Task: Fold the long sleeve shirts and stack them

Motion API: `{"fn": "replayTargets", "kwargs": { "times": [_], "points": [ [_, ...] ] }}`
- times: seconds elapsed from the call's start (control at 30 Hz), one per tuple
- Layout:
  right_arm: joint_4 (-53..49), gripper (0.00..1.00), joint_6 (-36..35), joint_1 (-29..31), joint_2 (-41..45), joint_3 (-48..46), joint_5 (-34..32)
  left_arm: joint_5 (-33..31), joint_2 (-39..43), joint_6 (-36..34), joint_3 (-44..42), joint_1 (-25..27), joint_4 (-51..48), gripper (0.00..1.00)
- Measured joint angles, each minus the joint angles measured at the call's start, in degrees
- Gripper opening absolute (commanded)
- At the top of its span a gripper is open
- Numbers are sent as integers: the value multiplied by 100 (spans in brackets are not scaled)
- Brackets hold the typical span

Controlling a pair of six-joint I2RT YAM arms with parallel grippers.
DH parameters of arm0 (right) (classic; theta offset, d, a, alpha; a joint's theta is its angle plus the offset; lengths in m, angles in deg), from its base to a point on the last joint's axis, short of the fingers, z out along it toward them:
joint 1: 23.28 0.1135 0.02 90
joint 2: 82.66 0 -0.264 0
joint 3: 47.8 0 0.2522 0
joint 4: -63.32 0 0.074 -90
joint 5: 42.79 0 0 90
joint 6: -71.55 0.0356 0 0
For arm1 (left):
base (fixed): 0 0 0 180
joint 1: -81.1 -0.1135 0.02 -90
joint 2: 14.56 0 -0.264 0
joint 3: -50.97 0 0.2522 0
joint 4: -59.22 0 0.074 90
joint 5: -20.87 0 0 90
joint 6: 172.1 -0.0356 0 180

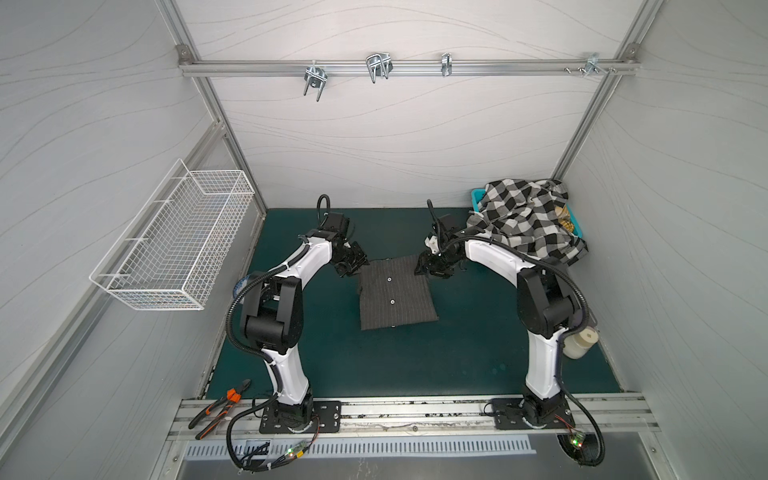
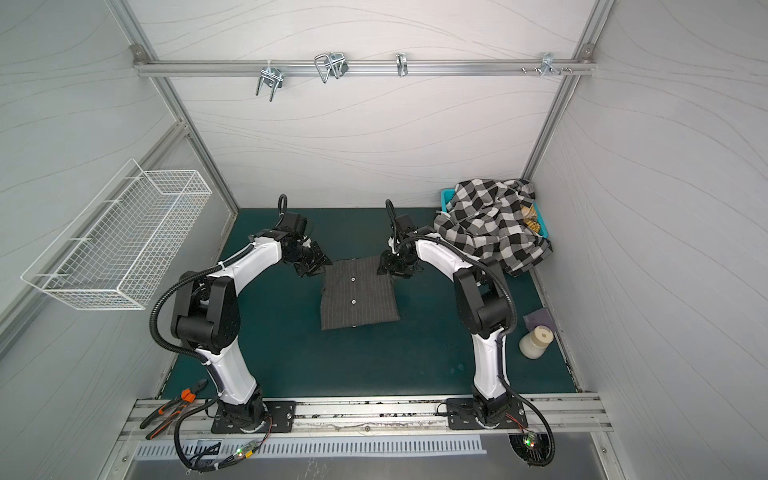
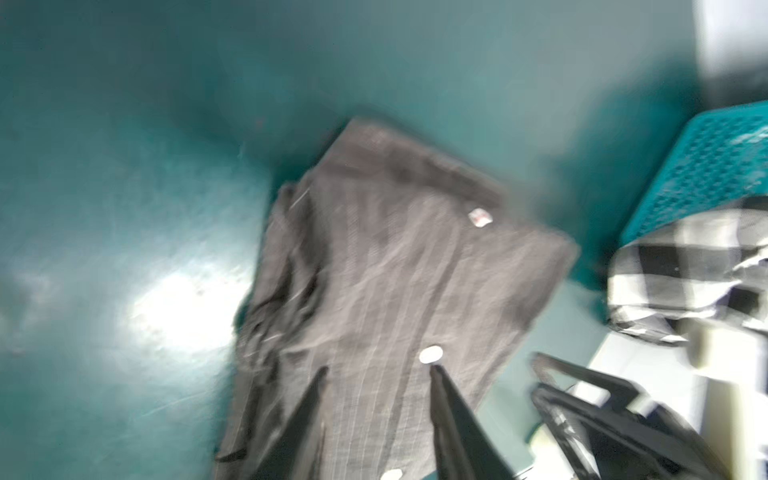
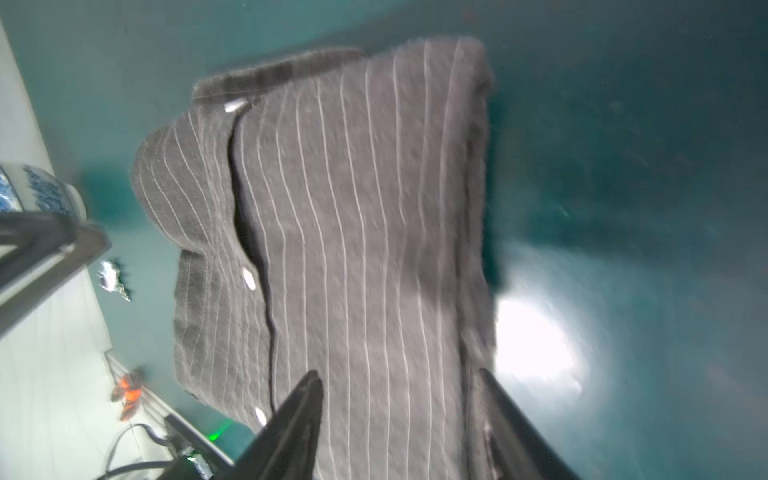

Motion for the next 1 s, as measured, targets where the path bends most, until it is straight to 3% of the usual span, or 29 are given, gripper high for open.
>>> {"fn": "replayTargets", "kwargs": {
  "times": [0.1,0.2,0.33,0.57,0.73,0.9,1.0],
  "points": [
    [20,31,7,-2,-345,118,149,50,-269,-24,125,-24,37,14],
    [42,35,66,-7,-496,109,203,107,-859,-13,380,-31,22,10],
    [201,52,149,-11,-505,-9,350,201,-1495,37,490,-103,59,10],
    [398,52,219,-28,-466,-245,767,422,-1578,39,531,-245,68,9],
    [365,59,247,-61,61,-649,737,518,-1572,20,452,-168,205,9],
    [293,66,234,-380,973,-1036,588,610,-1480,24,146,295,789,10],
    [282,65,153,-699,1237,-1279,540,820,-1434,55,-2,518,1060,12]
  ]
}}
